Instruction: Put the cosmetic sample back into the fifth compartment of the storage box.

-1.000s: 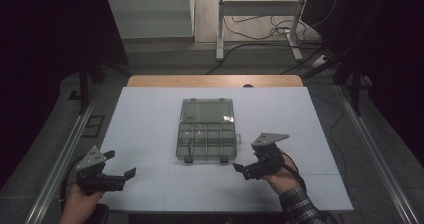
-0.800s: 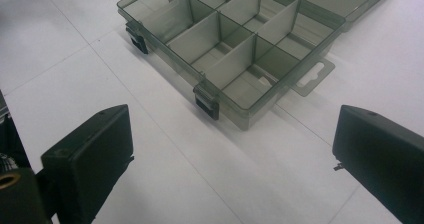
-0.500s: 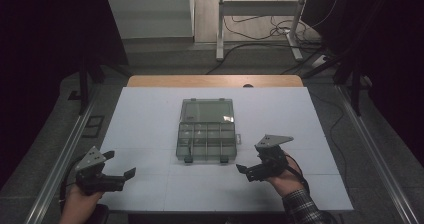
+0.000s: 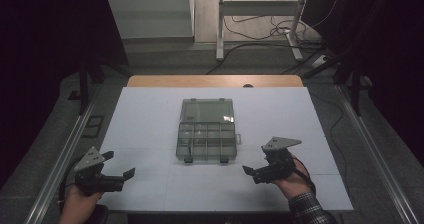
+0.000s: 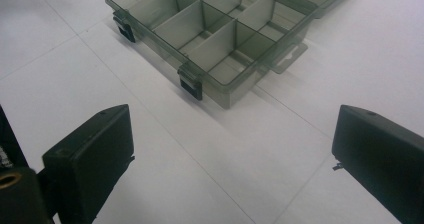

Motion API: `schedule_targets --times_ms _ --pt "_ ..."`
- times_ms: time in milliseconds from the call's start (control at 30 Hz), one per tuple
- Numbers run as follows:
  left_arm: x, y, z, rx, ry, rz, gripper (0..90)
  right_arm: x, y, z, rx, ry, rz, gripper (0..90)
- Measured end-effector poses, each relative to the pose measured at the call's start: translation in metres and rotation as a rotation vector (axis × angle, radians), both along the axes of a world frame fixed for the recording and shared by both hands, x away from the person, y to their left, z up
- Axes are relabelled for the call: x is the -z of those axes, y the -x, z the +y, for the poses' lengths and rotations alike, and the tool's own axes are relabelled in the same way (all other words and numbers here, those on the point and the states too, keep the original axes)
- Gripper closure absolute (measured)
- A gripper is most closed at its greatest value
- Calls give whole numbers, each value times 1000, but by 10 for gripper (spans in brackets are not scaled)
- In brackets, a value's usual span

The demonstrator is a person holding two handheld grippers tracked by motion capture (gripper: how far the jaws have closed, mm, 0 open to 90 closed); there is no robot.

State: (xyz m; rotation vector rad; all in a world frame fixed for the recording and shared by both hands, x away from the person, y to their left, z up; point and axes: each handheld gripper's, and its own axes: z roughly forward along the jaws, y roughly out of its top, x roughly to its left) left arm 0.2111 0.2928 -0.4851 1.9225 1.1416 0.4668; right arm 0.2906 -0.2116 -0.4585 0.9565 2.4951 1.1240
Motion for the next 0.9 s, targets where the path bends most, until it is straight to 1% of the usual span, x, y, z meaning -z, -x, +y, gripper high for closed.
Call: schedule_targets --times_ms 233,300,433,767,900 --pt "0 0 0 0 -1 0 10 0 3 -9 21 4 -9 36" --pt "0 0 0 -1 -1 0 10 0 4 -14 30 12 -15 36" --pt "0 0 0 -2 1 0 10 0 6 -20 46 9 -18 35" --pt "0 0 0 -4 1 1 10 1 10 -36 80 14 -18 23" --pt "0 0 0 -5 2 2 10 1 13 -42 98 8 -19 20"
